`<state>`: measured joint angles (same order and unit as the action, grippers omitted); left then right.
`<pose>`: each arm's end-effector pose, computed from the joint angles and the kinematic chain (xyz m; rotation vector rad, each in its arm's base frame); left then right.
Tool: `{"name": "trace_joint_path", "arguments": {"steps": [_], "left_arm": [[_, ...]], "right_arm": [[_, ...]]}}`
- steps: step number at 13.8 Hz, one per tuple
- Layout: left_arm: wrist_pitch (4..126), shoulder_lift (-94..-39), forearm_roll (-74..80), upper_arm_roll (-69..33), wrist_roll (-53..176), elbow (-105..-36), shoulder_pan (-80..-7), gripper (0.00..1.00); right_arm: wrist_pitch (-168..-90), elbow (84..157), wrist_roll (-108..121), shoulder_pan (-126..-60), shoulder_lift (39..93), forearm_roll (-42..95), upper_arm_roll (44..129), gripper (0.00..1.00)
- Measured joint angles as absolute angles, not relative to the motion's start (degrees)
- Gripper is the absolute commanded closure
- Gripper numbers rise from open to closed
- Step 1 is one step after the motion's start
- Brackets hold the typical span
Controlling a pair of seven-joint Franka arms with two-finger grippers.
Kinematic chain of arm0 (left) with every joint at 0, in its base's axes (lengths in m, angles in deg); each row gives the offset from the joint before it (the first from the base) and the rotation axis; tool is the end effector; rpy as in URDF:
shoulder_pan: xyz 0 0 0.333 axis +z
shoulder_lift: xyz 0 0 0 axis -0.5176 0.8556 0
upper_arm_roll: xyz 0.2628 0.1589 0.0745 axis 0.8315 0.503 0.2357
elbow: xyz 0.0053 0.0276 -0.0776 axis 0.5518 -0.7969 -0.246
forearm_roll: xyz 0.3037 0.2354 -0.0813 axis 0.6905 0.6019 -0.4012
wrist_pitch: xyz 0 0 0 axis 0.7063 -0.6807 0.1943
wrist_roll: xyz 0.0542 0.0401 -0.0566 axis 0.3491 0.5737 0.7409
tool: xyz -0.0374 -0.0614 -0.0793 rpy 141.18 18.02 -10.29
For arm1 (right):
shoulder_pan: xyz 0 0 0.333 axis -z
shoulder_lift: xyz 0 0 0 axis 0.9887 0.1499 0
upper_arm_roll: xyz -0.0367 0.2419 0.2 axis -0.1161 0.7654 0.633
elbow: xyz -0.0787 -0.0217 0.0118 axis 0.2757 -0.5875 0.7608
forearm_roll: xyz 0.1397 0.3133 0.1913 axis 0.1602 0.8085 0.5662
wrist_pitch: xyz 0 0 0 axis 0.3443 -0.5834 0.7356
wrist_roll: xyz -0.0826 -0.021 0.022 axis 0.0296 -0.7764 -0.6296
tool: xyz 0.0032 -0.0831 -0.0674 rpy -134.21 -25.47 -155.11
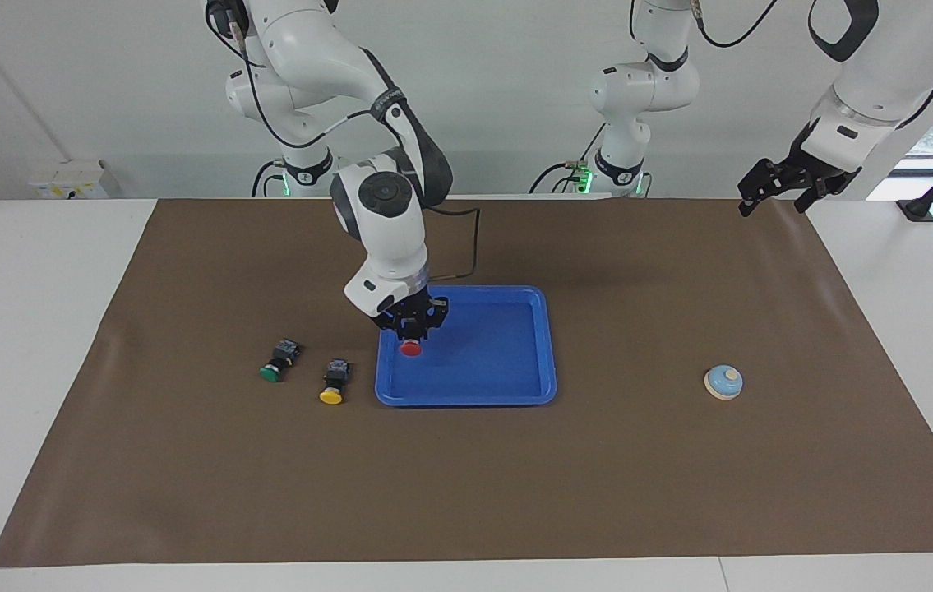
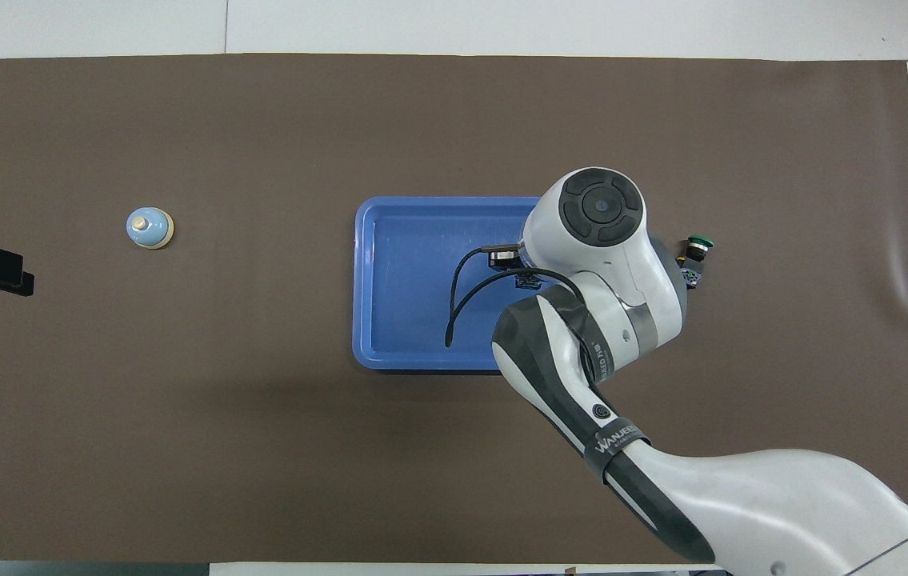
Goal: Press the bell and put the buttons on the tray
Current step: 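Carry the red button with the right gripper into the tray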
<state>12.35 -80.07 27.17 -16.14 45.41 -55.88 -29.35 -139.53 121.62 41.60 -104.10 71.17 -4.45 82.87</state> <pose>0.5249 0.0013 0.6169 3.1281 -0.0005 -0.1408 0.5757 0.2805 0.3413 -3.1066 0.0172 -0.0461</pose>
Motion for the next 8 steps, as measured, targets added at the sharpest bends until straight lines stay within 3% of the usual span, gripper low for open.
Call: {"name": "trace_joint_path", "arguments": {"steps": [7,8], "left_arm": [[12.35,-80.07,27.17,-16.14,45.41,-55.88,-29.35,0.00],[12.35,-80.07,27.17,-16.14,45.41,-55.88,-29.35,0.00]], "right_arm": [[-145.11,125.46,41.61,-105.06,73.27,-4.44,82.67,1.00],[-145.27,125.83,41.62,-105.15,73.27,-4.44,82.67,0.87]]}}
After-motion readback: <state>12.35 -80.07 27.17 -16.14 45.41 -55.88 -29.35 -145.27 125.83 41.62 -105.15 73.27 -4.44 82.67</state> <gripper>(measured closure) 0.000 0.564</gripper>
